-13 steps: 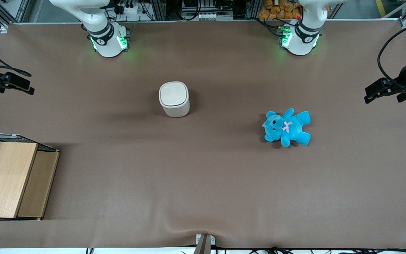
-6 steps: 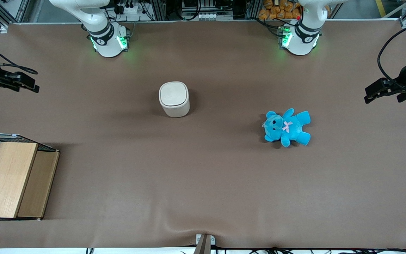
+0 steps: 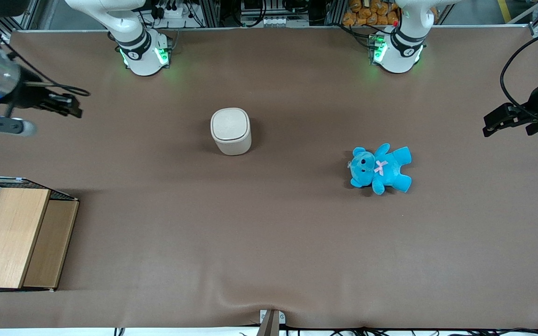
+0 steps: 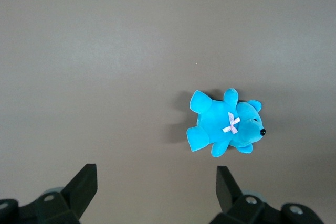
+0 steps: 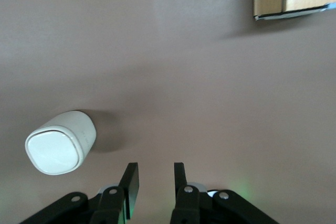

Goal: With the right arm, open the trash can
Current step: 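Move the open right gripper toward the white trash can's lid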

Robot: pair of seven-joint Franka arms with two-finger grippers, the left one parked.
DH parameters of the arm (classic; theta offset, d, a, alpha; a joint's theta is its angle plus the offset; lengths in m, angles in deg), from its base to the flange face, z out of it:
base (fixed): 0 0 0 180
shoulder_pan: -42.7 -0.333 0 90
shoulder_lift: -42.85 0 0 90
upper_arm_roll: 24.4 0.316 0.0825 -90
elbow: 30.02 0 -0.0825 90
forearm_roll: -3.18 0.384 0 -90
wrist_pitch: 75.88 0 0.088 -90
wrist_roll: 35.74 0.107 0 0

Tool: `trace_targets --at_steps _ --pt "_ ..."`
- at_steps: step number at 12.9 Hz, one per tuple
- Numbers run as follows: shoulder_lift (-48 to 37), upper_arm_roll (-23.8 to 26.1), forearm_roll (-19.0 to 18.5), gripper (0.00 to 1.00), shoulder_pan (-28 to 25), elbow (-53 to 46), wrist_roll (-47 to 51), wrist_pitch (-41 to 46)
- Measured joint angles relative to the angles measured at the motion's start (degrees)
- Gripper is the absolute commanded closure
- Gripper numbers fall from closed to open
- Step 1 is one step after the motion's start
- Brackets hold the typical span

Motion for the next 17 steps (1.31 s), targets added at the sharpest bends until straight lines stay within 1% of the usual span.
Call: trace_targets --at_steps 1,2,4,5,8,12,15,17 --pt "0.0 1.7 0.0 0.98 -0.1 0.1 1.3 0.1" --pt "0.0 3.0 0.6 1.0 -0.1 0.5 2.2 0.2" --pt "0.0 4.0 3.8 1.0 -0.2 1.8 4.7 0.2" --pt "0.0 4.1 4.7 1.0 -0.2 2.2 5.6 0.2" --pt "-0.2 6.2 5.2 1.0 -0.2 3.6 6.5 -0.7" --pt "-2.8 10.1 5.3 1.0 -0.3 11.4 8.5 -8.1" --pt "-4.7 14.9 5.4 1.0 -0.4 17.1 14.3 -13.3" --pt "-5.4 18.0 5.4 1.0 -0.5 21.3 16.0 -18.0"
